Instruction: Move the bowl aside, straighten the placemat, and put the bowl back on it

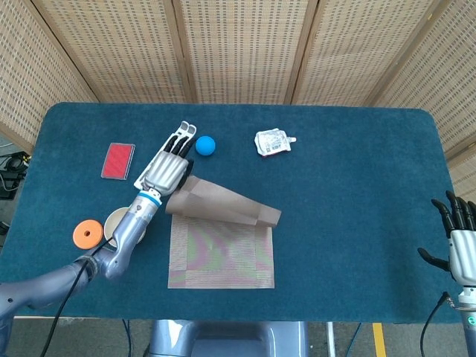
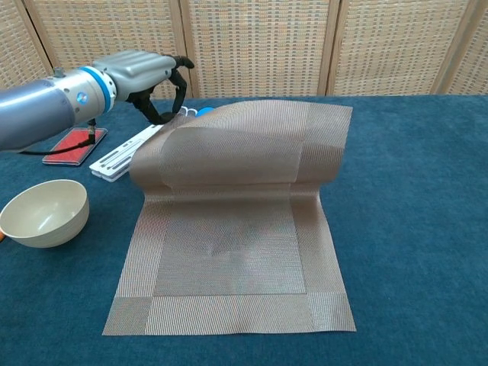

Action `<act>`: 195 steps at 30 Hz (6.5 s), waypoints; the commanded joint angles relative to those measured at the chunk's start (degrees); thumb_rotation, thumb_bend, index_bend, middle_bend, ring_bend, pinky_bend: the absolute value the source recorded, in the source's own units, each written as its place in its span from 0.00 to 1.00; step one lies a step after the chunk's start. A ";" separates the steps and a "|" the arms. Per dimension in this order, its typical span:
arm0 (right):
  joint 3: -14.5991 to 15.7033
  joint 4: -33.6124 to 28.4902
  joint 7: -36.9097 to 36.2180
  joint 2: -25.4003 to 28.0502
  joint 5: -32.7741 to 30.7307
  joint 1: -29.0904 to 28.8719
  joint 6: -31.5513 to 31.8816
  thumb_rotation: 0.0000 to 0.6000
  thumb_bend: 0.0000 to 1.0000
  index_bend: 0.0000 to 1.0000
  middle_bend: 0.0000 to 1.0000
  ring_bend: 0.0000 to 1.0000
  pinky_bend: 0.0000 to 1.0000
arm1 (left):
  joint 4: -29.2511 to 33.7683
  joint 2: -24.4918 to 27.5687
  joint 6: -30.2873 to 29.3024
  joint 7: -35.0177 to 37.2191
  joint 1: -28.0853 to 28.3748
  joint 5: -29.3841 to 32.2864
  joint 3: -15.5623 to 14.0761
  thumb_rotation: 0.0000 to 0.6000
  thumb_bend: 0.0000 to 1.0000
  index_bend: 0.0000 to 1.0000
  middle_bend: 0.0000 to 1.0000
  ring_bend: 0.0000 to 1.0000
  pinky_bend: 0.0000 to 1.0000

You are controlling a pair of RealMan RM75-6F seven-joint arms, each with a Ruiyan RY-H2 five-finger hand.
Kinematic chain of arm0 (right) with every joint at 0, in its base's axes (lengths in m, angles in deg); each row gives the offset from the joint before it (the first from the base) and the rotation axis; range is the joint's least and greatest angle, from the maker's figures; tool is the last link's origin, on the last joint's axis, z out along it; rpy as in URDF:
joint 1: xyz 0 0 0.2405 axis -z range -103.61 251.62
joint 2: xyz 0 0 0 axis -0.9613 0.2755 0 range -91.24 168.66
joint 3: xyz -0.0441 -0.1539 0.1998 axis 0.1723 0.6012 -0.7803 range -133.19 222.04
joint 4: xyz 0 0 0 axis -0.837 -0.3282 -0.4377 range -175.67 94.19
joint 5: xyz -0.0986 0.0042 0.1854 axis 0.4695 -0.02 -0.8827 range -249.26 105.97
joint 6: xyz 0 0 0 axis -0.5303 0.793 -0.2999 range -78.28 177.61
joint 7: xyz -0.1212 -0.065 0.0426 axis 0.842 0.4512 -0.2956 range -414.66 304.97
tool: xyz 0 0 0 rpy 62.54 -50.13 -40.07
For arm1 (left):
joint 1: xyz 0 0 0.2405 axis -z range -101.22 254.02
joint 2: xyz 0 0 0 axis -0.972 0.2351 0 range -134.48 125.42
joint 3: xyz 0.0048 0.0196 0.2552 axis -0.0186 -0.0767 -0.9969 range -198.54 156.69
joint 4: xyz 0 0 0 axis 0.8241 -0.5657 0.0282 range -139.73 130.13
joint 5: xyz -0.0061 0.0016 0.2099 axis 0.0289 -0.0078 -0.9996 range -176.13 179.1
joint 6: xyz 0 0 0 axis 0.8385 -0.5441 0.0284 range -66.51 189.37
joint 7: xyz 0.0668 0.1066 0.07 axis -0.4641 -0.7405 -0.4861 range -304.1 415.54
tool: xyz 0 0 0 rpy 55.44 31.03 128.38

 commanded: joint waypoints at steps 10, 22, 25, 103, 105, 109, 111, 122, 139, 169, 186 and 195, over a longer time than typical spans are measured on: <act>-0.28 0.73 0.71 -0.42 -1.21 -0.12 -0.82 1.00 0.02 0.16 0.00 0.00 0.00 | -17.79 -3.59 5.41 1.18 8.88 7.75 2.74 1.00 0.50 0.57 0.00 0.00 0.00; -0.14 0.99 1.37 -0.69 -1.80 -0.25 -1.78 1.00 0.02 0.16 0.00 0.00 0.00 | -18.28 -2.69 5.14 -4.41 8.08 14.65 0.65 1.00 0.18 0.00 0.00 0.00 0.00; -0.11 1.30 1.45 -0.94 -1.87 -0.38 -2.08 1.00 0.02 0.16 0.00 0.00 0.00 | -13.26 -0.53 1.34 -2.02 5.50 11.49 -1.30 1.00 0.18 0.00 0.00 0.00 0.00; 9.00 -0.43 24.03 -36.81 9.98 -6.62 -15.81 1.00 0.25 0.22 0.00 0.00 0.00 | 39.59 33.77 -40.66 10.81 -41.29 -14.46 -22.31 1.00 0.18 0.00 0.00 0.00 0.00; 8.88 -0.34 24.05 -37.42 9.28 -6.73 -16.18 1.00 0.25 0.22 0.00 0.00 0.00 | 39.43 33.70 -40.43 10.93 -41.30 -14.37 -22.12 1.00 0.18 0.00 0.00 0.00 0.00; 8.42 -0.30 24.08 -39.10 8.32 -7.20 -16.76 1.00 0.26 0.23 0.00 0.00 0.00 | 39.28 33.64 -39.89 11.02 -41.32 -14.27 -21.92 1.00 0.18 0.00 0.00 0.00 0.00; 8.22 -0.14 24.44 -39.78 8.20 -7.42 -16.77 1.00 0.26 0.23 0.00 0.00 0.00 | 39.27 33.65 -39.84 11.09 -41.39 -14.29 -21.83 1.00 0.18 0.00 0.00 0.00 0.00; 7.28 2.64 24.90 -43.49 5.94 -8.09 -16.48 1.00 0.30 0.24 0.00 0.00 0.00 | 39.15 33.85 -39.17 11.68 -41.79 -14.22 -21.05 1.00 0.18 0.00 0.00 0.00 0.00; 7.19 7.85 25.85 -46.36 5.01 -9.09 -15.36 1.00 0.54 0.25 0.00 0.00 0.00 | 38.68 33.50 -38.58 12.75 -42.15 -15.16 -20.42 1.00 0.18 0.00 0.00 0.00 0.00; 6.38 16.53 15.88 -50.72 8.14 -10.16 -9.68 1.00 0.51 0.56 0.09 0.00 0.00 | 38.57 33.50 -37.44 13.70 -42.44 -15.19 -19.82 1.00 0.18 0.01 0.00 0.00 0.00; 6.71 15.73 14.91 -50.03 8.03 -10.04 -9.00 1.00 0.57 0.64 0.12 0.00 0.00 | 38.72 33.39 -36.92 13.16 -42.46 -15.26 -19.89 1.00 0.18 0.02 0.00 0.00 0.00; 7.15 14.88 15.12 -49.47 8.55 -9.85 -8.19 1.00 0.57 0.66 0.14 0.00 0.00 | 38.83 33.46 -36.88 13.12 -42.52 -15.28 -19.84 1.00 0.18 0.03 0.00 0.00 0.00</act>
